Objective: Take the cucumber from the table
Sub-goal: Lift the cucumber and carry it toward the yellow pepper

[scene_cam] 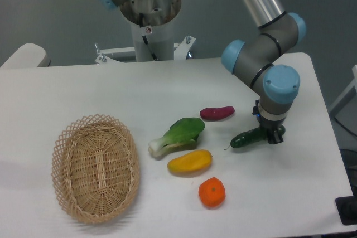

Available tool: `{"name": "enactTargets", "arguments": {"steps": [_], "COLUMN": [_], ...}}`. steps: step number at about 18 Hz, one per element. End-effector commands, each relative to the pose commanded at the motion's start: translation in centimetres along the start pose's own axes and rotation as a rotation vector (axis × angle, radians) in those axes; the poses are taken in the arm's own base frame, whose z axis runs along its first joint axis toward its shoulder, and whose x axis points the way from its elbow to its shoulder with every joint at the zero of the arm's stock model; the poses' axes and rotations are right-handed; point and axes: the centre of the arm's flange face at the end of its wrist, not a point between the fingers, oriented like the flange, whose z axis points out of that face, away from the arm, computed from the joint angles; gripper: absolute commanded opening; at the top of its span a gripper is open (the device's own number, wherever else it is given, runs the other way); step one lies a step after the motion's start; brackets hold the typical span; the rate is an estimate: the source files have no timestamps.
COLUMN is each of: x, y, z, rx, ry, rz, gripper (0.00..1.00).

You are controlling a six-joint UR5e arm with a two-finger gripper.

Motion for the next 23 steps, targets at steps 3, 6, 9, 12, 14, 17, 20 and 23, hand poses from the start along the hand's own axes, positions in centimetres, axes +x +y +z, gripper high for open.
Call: {"name": "enactTargets", "arguments": {"steps": [3, 6, 9, 12, 14, 17, 20, 23], "x": [-2.1, -3.7, -4.6, -5.0, -5.1, -5.1, -4.9, -4.7], "y": [-2.0, -4.1, -6.3, -7.9, -8.9, -9.7, -10.6, -10.9], "z": [-4.1, -6.1, -7.1, -8.2, -9.2, -10.5, -11.3, -11.9], "rx": [-0.006, 0.022, 0.094, 0.125, 0.136, 0.183, 0.206, 0.211], "ry": [-0.048, -0.098, -0.139, -0.155, -0.152, -0.153, -0.143, -0.139], "rz": [0.009, -0.034, -0.077, -0.136, -0.15, -0.211, -0.241, -0.251], "gripper": [0.04, 0.04, 0.04, 0.05, 0.04, 0.04, 0.04, 0.04]}}
